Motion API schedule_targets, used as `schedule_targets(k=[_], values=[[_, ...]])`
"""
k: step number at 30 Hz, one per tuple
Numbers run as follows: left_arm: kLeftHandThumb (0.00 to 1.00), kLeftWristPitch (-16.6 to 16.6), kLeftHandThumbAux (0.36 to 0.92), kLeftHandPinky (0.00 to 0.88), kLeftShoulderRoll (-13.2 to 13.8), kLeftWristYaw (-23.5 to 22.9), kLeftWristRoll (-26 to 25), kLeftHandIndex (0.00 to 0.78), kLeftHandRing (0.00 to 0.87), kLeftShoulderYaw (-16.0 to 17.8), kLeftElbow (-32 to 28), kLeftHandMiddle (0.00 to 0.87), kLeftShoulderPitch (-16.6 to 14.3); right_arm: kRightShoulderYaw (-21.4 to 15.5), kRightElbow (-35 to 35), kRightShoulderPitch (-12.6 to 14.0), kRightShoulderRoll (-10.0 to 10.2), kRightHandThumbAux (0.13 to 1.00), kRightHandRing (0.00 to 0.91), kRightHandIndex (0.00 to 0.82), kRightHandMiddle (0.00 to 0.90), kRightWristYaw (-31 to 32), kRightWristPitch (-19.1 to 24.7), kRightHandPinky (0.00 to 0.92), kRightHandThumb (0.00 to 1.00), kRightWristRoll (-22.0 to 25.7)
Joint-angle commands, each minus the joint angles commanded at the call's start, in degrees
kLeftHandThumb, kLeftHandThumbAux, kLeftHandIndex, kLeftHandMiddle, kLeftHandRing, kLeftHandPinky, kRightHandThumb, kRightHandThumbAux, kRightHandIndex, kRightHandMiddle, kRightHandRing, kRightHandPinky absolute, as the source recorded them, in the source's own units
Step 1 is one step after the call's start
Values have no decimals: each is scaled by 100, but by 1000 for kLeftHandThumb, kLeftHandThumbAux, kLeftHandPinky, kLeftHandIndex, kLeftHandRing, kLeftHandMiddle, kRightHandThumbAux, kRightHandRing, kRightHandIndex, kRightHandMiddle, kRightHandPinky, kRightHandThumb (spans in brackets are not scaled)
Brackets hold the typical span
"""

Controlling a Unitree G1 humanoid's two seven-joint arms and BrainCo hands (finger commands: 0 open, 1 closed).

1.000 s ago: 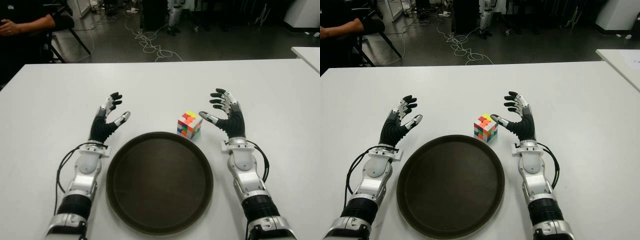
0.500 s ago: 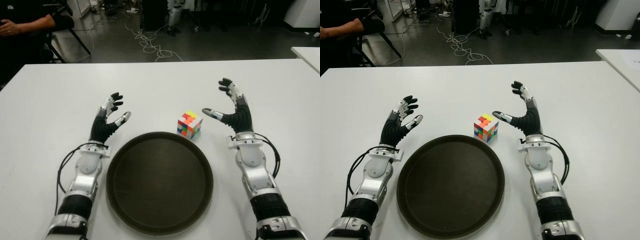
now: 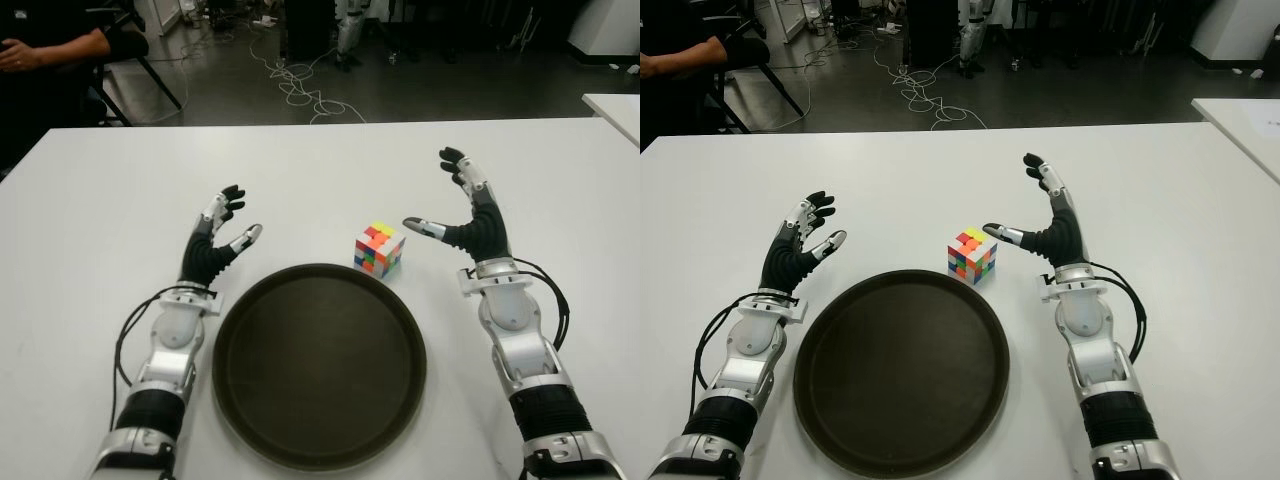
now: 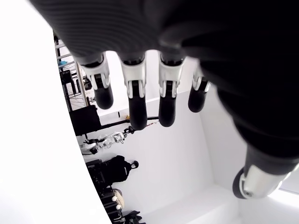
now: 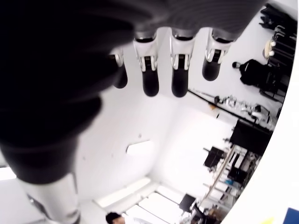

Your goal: Pick up the Rubik's Cube and put it in the plate

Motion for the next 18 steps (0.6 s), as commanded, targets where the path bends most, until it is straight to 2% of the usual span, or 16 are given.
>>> schedule_targets(k=[3, 9, 12, 18], values=[[64, 0, 610, 68, 2, 26, 26, 113, 140, -1, -1, 181, 4, 72, 16, -52, -116, 832, 106, 84, 137, 134, -120, 55, 0, -51], [71, -19, 606, 81, -12, 71, 51, 118, 149, 1, 9, 181, 13, 265, -33, -329, -440, 851, 106, 76, 123, 444, -226, 73, 0, -338], [76, -7, 597, 87, -9, 61, 53, 113, 151, -9, 6, 179, 20, 419, -41, -449, -618, 833, 144, 85, 136, 586, -319, 142, 0, -559], [79, -3, 587, 102, -21, 11, 8, 114, 163, -13, 19, 186, 6, 700, -11, -551, -1071, 775, 178, 98, 140, 996, -477, 199, 0, -915]])
